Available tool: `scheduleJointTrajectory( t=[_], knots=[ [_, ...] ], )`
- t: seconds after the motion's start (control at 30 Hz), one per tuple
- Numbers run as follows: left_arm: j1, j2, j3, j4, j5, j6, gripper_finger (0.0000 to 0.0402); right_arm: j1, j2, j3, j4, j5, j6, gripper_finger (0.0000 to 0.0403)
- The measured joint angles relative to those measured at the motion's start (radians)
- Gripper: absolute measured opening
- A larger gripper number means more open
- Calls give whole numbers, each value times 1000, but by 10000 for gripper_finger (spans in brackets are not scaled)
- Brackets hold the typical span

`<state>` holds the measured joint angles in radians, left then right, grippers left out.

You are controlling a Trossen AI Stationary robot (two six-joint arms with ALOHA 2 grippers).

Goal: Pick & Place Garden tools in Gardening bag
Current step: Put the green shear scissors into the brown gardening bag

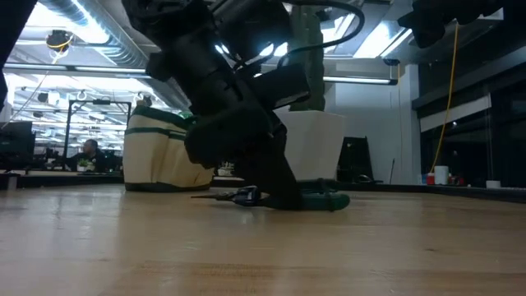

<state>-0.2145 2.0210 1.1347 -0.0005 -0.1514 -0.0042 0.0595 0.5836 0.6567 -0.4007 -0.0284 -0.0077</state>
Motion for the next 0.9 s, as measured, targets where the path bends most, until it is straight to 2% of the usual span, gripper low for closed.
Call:
scheduleJointTrajectory(
  t=[0.23,0.4,0.9],
  knots=[
    [-37,-76,-8,-72,14,4,25,0,0,0,0,0,0,172],
    [-63,-150,-31,-82,-40,-1,25,0,0,0,0,-1,0,172],
    [-137,-479,-273,24,-181,-97,25,0,0,0,0,0,0,172]
  ],
)
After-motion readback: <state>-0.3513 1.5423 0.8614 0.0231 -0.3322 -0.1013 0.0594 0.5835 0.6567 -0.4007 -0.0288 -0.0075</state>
